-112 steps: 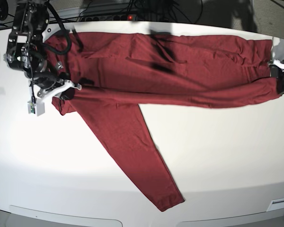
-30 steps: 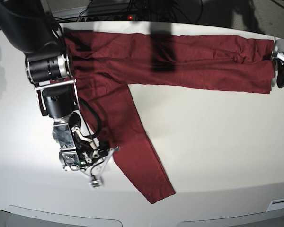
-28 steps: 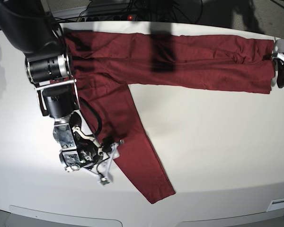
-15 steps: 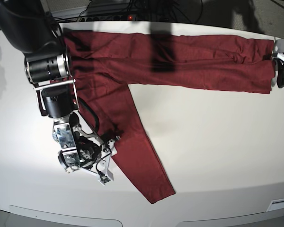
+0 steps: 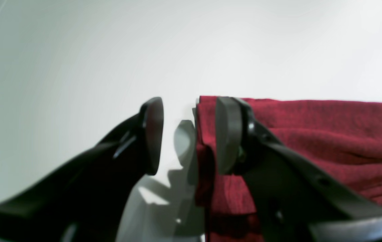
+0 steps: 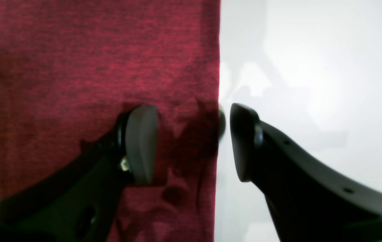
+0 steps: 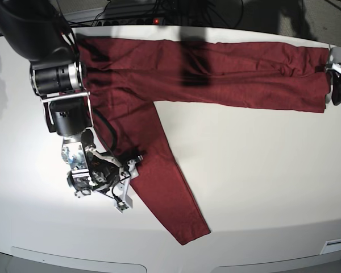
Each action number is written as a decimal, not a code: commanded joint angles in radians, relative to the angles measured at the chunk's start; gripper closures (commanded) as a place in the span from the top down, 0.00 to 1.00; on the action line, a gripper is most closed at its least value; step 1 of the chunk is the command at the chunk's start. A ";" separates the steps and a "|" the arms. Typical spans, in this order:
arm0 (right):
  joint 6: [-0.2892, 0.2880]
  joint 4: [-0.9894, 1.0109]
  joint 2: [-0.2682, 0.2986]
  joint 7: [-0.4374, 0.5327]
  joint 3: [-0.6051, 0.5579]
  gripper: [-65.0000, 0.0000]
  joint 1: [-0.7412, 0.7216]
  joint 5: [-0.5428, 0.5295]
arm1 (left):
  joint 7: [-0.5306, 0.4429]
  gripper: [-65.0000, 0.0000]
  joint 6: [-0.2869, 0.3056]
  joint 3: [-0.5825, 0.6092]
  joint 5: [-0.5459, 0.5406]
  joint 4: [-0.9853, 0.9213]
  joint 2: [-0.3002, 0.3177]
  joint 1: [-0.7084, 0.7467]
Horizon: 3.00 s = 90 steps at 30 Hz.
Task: Fold the T-shirt properly
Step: 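Release the shirt with the right gripper and move it to the sleeve, then grasp the sleeve with the right gripper and fold it across the shirt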
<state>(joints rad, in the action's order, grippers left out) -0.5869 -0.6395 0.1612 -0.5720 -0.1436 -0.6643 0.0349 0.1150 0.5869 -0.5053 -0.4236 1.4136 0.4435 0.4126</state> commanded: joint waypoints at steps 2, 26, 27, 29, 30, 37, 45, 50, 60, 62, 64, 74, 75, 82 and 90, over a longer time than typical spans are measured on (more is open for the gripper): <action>0.000 0.008 0.005 0.008 0.009 0.53 -0.030 0.018 | -0.025 0.38 0.005 -0.011 -0.015 0.016 0.019 0.001; -0.065 -0.018 -0.001 0.049 0.013 0.00 -0.030 0.006 | -0.025 0.38 0.005 -0.011 -0.015 0.016 0.020 0.000; -0.080 -0.032 -0.002 0.035 0.013 0.00 -0.030 -0.011 | -0.025 0.38 0.005 -0.011 -0.015 0.016 0.020 0.000; -0.097 -0.073 0.000 -0.007 0.013 0.00 -0.029 -0.062 | -0.025 0.38 0.005 -0.011 -0.015 0.016 0.020 0.000; -0.106 -0.098 -0.001 -0.035 0.013 0.00 -0.027 -0.083 | -0.025 0.38 0.005 -0.011 -0.015 0.016 0.020 0.000; -0.111 -0.458 0.002 -0.182 0.012 0.00 0.137 -0.207 | -0.025 0.38 0.005 -0.011 -0.015 0.016 0.020 0.000; -0.111 -0.772 0.002 -0.255 0.011 0.00 0.374 -0.436 | -0.025 0.38 0.005 -0.011 -0.015 0.016 0.020 0.000; -0.111 -0.895 -0.001 -0.288 -0.007 0.00 0.457 -0.541 | -0.026 0.38 0.005 -0.011 -0.015 0.016 0.020 0.000; -0.111 -0.934 -0.004 -0.342 -0.241 0.00 0.484 -0.680 | -0.025 0.38 0.005 -0.011 -0.015 0.016 0.020 0.000; -0.111 -0.935 -0.004 -0.342 -0.288 0.00 0.484 -0.707 | -0.025 0.38 0.005 -0.011 -0.015 0.016 0.019 0.001; -0.111 -0.939 -0.006 -0.342 -0.326 0.00 0.484 -0.736 | -0.025 0.38 0.005 -0.011 -0.015 0.016 0.020 0.000; -0.111 -0.986 -0.121 -0.458 -0.368 0.00 0.482 -0.859 | -0.025 0.38 0.005 -0.011 -0.015 0.016 0.019 0.001; -0.111 -1.003 -0.133 -0.477 -0.368 0.00 0.482 -0.863 | -0.025 0.38 0.005 -0.011 -0.015 0.016 0.019 0.001; -0.111 -1.030 -0.156 -0.518 -0.370 0.00 0.494 -0.879 | -0.021 0.38 0.005 -0.011 -0.015 0.015 0.019 0.000; -0.111 -1.030 -0.155 -0.536 -0.370 0.00 0.540 -0.880 | -0.021 0.38 0.005 -0.011 -0.015 0.015 0.019 0.001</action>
<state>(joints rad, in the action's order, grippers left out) -0.6937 -1.6527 0.0139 -1.1091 -0.5163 -0.1051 -0.8165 0.1154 0.5869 -0.5053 -0.4232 1.4136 0.4431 0.4129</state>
